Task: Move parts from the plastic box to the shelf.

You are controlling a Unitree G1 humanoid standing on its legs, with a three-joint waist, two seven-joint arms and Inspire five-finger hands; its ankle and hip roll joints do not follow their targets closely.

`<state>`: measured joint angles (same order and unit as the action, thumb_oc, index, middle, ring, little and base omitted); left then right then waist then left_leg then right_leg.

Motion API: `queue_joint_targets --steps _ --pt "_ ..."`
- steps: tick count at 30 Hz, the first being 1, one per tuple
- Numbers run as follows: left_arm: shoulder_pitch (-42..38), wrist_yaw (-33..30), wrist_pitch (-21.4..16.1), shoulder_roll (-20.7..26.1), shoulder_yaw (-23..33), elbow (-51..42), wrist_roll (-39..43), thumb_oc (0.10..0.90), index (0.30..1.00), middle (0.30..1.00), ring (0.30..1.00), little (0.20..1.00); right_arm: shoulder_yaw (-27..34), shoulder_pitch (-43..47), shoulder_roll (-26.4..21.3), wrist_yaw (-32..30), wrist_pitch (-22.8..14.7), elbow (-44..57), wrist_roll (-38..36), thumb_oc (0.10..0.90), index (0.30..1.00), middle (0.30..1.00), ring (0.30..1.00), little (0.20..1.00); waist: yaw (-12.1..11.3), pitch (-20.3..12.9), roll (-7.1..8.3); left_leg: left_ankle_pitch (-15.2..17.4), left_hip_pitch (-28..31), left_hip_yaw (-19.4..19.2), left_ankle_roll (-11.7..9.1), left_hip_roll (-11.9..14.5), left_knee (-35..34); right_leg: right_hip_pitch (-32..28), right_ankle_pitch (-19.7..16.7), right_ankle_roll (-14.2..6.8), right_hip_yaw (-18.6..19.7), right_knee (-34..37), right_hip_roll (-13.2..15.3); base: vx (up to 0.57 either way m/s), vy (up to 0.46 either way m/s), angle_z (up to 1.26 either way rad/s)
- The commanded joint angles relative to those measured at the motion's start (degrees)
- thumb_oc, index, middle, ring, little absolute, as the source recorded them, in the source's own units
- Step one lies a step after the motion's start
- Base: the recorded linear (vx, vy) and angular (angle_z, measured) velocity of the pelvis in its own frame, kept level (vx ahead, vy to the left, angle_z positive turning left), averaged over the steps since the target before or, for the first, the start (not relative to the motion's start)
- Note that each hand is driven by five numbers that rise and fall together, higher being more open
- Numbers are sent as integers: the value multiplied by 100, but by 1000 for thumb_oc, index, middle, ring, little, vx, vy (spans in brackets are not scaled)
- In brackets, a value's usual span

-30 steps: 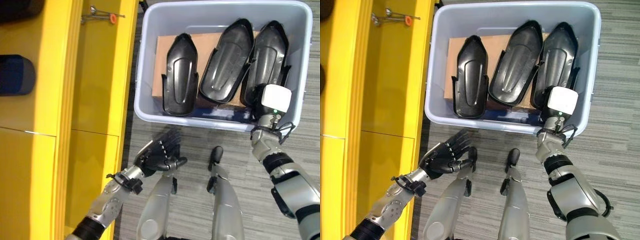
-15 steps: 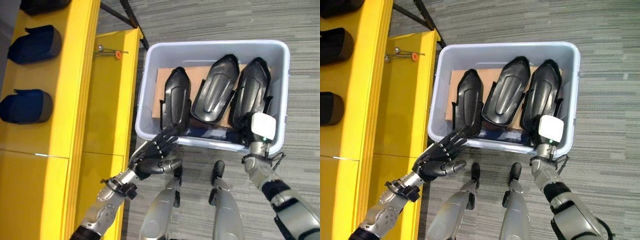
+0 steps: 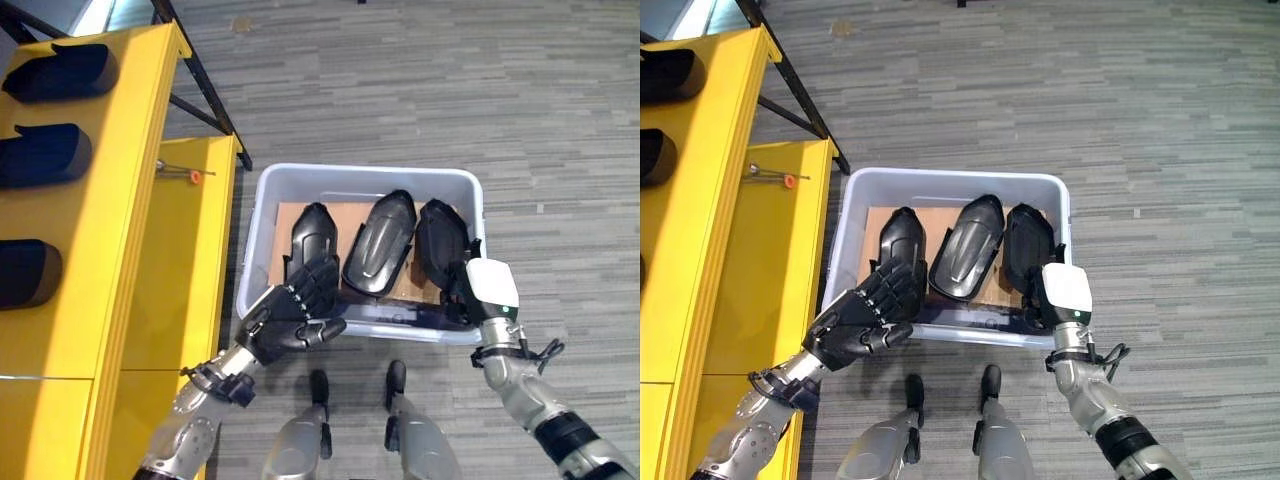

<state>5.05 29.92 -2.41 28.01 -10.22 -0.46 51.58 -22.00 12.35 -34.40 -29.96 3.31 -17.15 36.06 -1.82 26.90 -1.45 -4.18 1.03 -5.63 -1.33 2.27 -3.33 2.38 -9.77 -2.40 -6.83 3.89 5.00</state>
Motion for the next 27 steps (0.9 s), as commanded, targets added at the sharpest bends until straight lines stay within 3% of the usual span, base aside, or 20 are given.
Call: queue_joint_targets --steps 1,7,11,17,24,27 --pt "156 440 -176 -109 80 -560 224 900 1000 1000 1000 1000 239 197 -353 -209 -416 354 252 400 300 300 300 300 -51 -812 53 418 -196 227 5 63 332 -138 1147 -282 243 -801 63 113 64 -5" --pt "273 474 -155 -169 114 -481 148 900 1000 1000 1000 1000 522 -83 -262 -145 -592 562 271 400 300 300 300 300 -41 -1229 149 454 109 202 2 80 162 -462 1118 -337 210 -602 102 81 78 -1" --pt "296 522 -175 -193 192 -444 141 900 1000 1000 1000 1000 679 -222 -216 271 -476 686 -120 400 300 300 300 300 -14 -1435 230 506 269 157 14 57 74 -615 1094 -391 199 -508 146 11 87 1" --pt "248 542 -199 -274 283 -322 56 900 1000 1000 1000 1000 775 -356 -147 297 -689 692 -284 400 300 300 300 300 37 -1607 274 576 456 87 83 16 35 -757 1055 -455 172 -486 238 -22 140 1" --pt "163 412 -165 -271 311 -250 -98 900 1000 1000 1000 1000 1090 -517 -123 392 -1007 1489 -576 400 300 300 300 300 163 -1744 275 698 608 -96 245 -179 -37 -728 835 -674 184 -443 437 -41 165 1" --pt "197 462 -318 -226 342 -231 -38 900 1000 1000 1000 1000 1078 -525 -60 443 -1093 1745 -611 400 300 300 300 300 165 -1755 267 744 615 -236 331 -228 -10 -616 778 -773 136 -577 505 -97 66 -8"
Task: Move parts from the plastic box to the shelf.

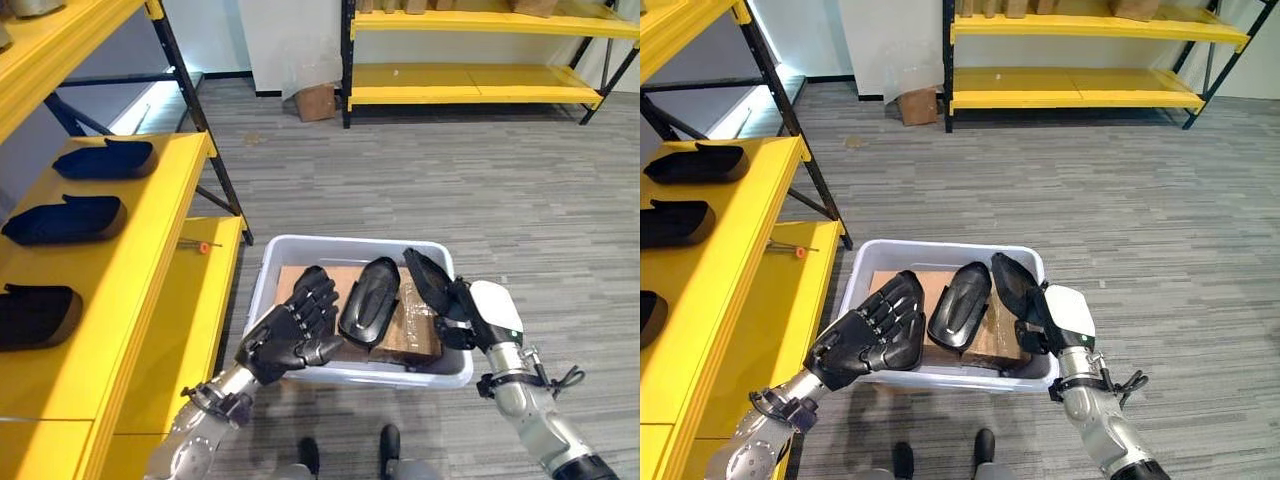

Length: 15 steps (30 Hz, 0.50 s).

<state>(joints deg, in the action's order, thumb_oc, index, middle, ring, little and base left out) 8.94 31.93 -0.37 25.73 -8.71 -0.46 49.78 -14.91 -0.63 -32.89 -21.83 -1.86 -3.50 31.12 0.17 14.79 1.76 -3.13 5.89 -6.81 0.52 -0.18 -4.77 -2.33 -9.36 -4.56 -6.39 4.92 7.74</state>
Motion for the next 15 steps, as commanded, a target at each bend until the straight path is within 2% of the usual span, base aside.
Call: queue_joint_targets --steps 1,4,5,8,9,11,12,15 --pt "-164 272 -574 21 220 -200 84 900 1000 1000 1000 1000 347 779 -191 -367 -612 456 -95 400 300 300 300 300 -40 -541 -60 656 116 -143 189 5 170 -83 728 -582 87 -865 224 -83 7 -16" --pt "-166 181 -617 70 247 -165 68 900 1000 1000 1000 1000 317 782 -206 -377 -726 677 -61 400 300 300 300 300 -26 -568 -90 703 33 -103 295 -32 279 46 932 -466 202 -1341 24 -72 2 -1" --pt "-234 91 -616 63 191 -173 91 900 1000 1000 1000 1000 335 725 -221 -362 -745 863 -27 400 300 300 300 300 34 -609 -104 717 5 116 349 -107 297 76 1105 -323 450 -1529 -245 -37 -13 20" --pt "-367 -87 -424 60 152 -228 129 900 1000 1000 1000 1000 382 663 -317 -386 -890 1140 0 400 300 300 300 300 88 -681 -109 704 -71 589 355 -238 315 11 1495 -14 769 -1516 -708 -42 -80 72" --pt "-378 -361 -272 34 170 -186 -311 900 1000 1000 1000 1000 371 689 -383 -405 -990 1208 -38 400 300 300 300 300 64 -696 -114 629 -140 783 317 -251 332 8 1492 57 800 -1435 -790 -68 -179 98" --pt "-266 -321 -296 91 136 -203 -403 900 1000 1000 1000 1000 369 776 -511 -332 -1013 1387 -240 400 300 300 300 300 8 -699 -110 560 -148 994 251 -247 275 -60 1472 132 838 -1253 -868 -57 -200 77" --pt "36 -393 -344 134 239 -384 -278 900 1000 1000 1000 1000 335 807 -613 -225 -1202 1559 -337 400 300 300 300 300 -116 -686 -146 413 -222 1207 143 -233 199 -131 1370 174 818 -971 -902 -47 -161 36" --pt "134 -444 -410 141 243 -440 -254 900 1000 1000 1000 1000 289 835 -669 -234 -1296 1640 -418 400 300 300 300 300 -174 -662 -161 372 -320 1309 102 -233 219 -109 1367 194 782 -924 -903 -65 -94 16"
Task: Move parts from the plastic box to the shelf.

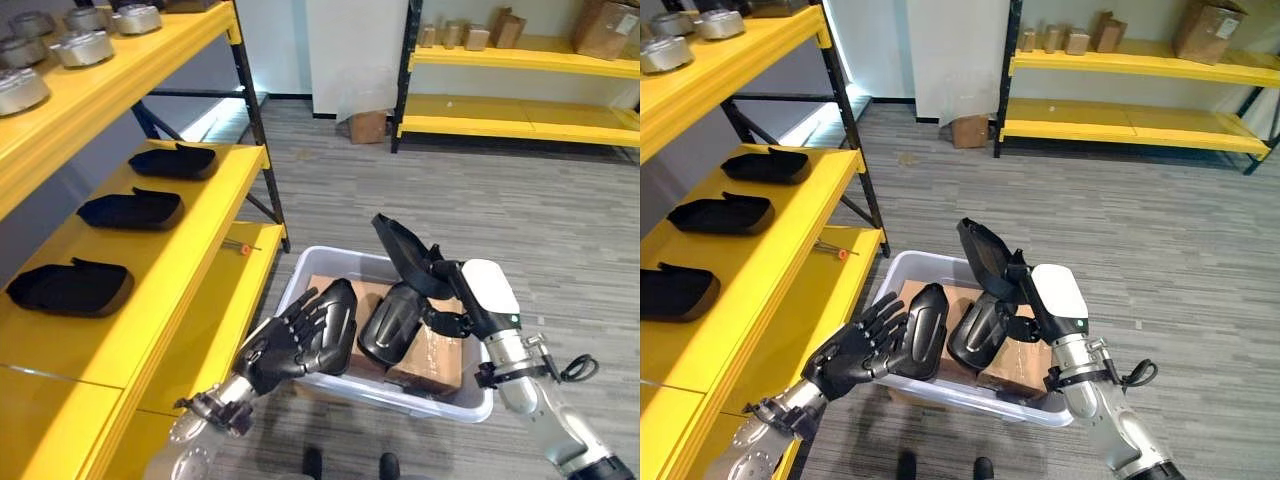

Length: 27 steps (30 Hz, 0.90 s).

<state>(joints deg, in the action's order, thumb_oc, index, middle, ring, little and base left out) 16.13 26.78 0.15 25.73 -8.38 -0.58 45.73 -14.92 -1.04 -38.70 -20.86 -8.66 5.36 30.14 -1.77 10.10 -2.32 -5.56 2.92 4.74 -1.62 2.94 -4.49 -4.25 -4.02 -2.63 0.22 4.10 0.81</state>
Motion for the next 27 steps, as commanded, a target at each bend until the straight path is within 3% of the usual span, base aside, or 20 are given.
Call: queue_joint_targets --steps 1,4,5,6,9,13,15,16,17,18,23,24,27 --pt "-525 21 -528 156 203 -441 187 900 1000 1000 1000 1000 222 923 -98 -387 -670 772 -316 400 300 300 300 300 -48 -156 235 590 -130 190 298 -559 236 116 854 33 36 -844 -211 -97 -74 27" --pt "-500 -17 -546 158 171 -432 139 900 1000 1000 1000 1000 152 926 -68 -454 -642 832 -309 400 300 300 300 300 -48 -140 224 570 -239 -99 280 -550 269 125 875 54 -204 -832 -191 -54 -33 25" --pt "-525 73 -574 158 132 -384 -8 900 1000 1000 1000 1000 184 857 -35 -504 -636 877 -239 400 300 300 300 300 1 -141 222 606 -242 -532 238 -498 263 92 905 36 -442 -787 -142 -107 -4 39" --pt "-634 409 -549 223 24 -383 -226 900 1000 1000 1000 1000 375 662 -27 -582 -426 1064 -105 400 300 300 300 300 158 -132 227 628 -355 -1413 155 -298 401 99 919 16 -926 -774 -13 -165 20 59" --pt "-799 460 -450 324 -107 -523 -64 900 1000 1000 1000 1000 541 498 -105 -700 -455 1119 -1 400 300 300 300 300 368 -92 237 738 -419 -2173 119 34 728 242 966 22 -1341 -946 208 -124 87 154" --pt "-1031 129 -470 346 -249 -559 65 900 1000 1000 1000 1000 477 520 -175 -825 -452 910 -214 400 300 300 300 300 553 -85 253 878 -194 -2429 29 476 1001 309 1053 27 -1448 -1142 445 -68 157 103" --pt "-1074 16 -448 345 -256 -559 72 900 1000 1000 1000 1000 515 435 -176 -923 -542 871 -232 400 300 300 300 300 654 -90 247 808 -74 -2490 -77 740 1273 277 1146 54 -1452 -1253 514 -60 168 64" --pt "-1082 -58 -443 331 -253 -528 122 900 1000 1000 1000 1000 580 360 -188 -980 -686 899 -272 400 300 300 300 300 704 -107 244 602 -60 -2553 -83 872 1511 347 1070 136 -1459 -1280 548 -83 338 43" --pt "-1077 -134 -484 277 -275 -475 67 900 1000 1000 1000 1000 598 314 -177 -1027 -869 890 -247 400 300 300 300 300 736 -156 203 550 48 -2513 -117 884 1459 393 1029 125 -1414 -1263 580 -154 350 15" --pt "-1083 -155 -476 277 -282 -480 109 900 1000 1000 1000 1000 602 315 -178 -1056 -936 916 -226 400 300 300 300 300 744 -160 159 494 54 -2493 -125 857 1360 406 991 98 -1383 -1236 592 -103 416 2" --pt "-907 -250 -634 432 -236 -727 202 900 1000 1000 1000 1000 643 262 -100 -1004 -1249 1207 -122 400 300 300 300 300 704 -174 46 898 261 -2599 4 502 762 323 817 -222 -1467 -1137 938 -134 427 58" --pt "-785 -211 -830 513 -65 -775 319 900 1000 1000 1000 1000 625 308 -29 -1062 -1415 1299 -34 400 300 300 300 300 528 -186 52 975 334 -2499 93 325 612 244 721 -353 -1608 -1047 1070 -263 583 69" --pt "-621 -151 -1152 603 153 -875 219 900 1000 1000 1000 1000 557 438 -50 -942 -1546 1470 -30 400 300 300 300 300 259 -199 125 1049 318 -2386 208 156 564 134 571 -495 -1845 -869 1214 -221 358 63"
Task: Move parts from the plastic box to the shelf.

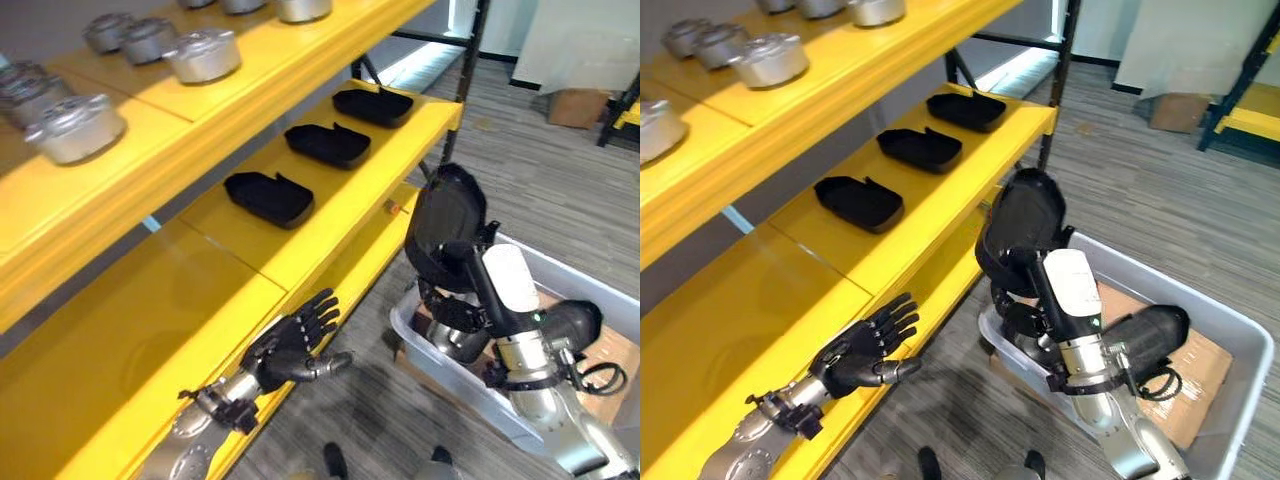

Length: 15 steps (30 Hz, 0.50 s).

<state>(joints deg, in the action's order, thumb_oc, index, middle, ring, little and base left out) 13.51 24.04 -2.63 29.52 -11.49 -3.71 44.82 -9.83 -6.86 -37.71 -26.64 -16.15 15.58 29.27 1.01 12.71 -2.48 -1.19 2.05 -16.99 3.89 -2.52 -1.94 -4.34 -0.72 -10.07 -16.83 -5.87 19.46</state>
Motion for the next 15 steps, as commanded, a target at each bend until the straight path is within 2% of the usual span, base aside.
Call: queue_joint_targets --steps 1,3,5,7,8,11,12,13,14,15 --pt "-334 121 -938 247 504 -577 306 900 1000 1000 1000 1000 -22 1084 -165 -408 -822 477 80 400 300 300 300 300 -110 -456 159 612 393 -175 -313 658 281 142 186 191 -211 151 -594 -188 248 42" --pt "-337 265 -917 245 552 -531 408 900 1000 1000 1000 1000 -187 1235 -120 -486 -796 578 213 400 300 300 300 300 -284 -447 198 609 351 -85 -246 542 208 157 56 90 -333 182 -460 -189 265 42" --pt "-345 429 -876 229 526 -484 306 900 1000 1000 1000 1000 -324 1378 -32 -461 -739 592 263 400 300 300 300 300 -408 -459 209 602 316 54 -162 404 112 165 79 85 -343 59 -421 -130 231 58" --pt "-389 587 -827 217 465 -422 372 900 1000 1000 1000 1000 -420 1430 23 -377 -644 629 300 400 300 300 300 300 -414 -480 205 582 274 356 -79 277 24 217 185 118 -56 -81 -532 -46 137 109" --pt "-462 752 -729 201 398 -392 364 900 1000 1000 1000 1000 -418 1371 42 -329 -485 718 409 400 300 300 300 300 -300 -516 210 563 225 721 -11 207 -7 340 369 170 475 -271 -866 21 98 145" --pt "-584 658 -626 227 275 -419 388 900 1000 1000 1000 1000 -359 1294 -62 -218 -610 791 390 400 300 300 300 300 -191 -550 242 550 194 1057 12 123 -35 312 666 394 885 -358 -1391 25 46 142" --pt "-664 552 -597 201 172 -434 416 900 1000 1000 1000 1000 -380 1278 -134 -160 -725 849 414 400 300 300 300 300 -99 -537 260 548 171 1318 36 15 -20 319 792 554 1214 -372 -1739 -14 27 39" --pt "-752 532 -558 187 90 -458 475 900 1000 1000 1000 1000 -357 1250 -219 -153 -795 886 455 400 300 300 300 300 -6 -509 260 551 148 1523 57 -67 15 352 827 618 1536 -388 -1899 -52 4 72" --pt "-762 556 -607 194 56 -420 459 900 1000 1000 1000 1000 -285 1188 -331 -256 -978 883 547 400 300 300 300 300 41 -488 266 553 84 1621 46 -119 56 354 779 659 1661 -295 -1952 -53 -16 96" --pt "-761 561 -611 192 53 -416 461 900 1000 1000 1000 1000 -287 1187 -343 -278 -992 884 576 400 300 300 300 300 42 -485 266 551 79 1630 43 -122 59 354 767 659 1665 -280 -1954 -37 -39 113"
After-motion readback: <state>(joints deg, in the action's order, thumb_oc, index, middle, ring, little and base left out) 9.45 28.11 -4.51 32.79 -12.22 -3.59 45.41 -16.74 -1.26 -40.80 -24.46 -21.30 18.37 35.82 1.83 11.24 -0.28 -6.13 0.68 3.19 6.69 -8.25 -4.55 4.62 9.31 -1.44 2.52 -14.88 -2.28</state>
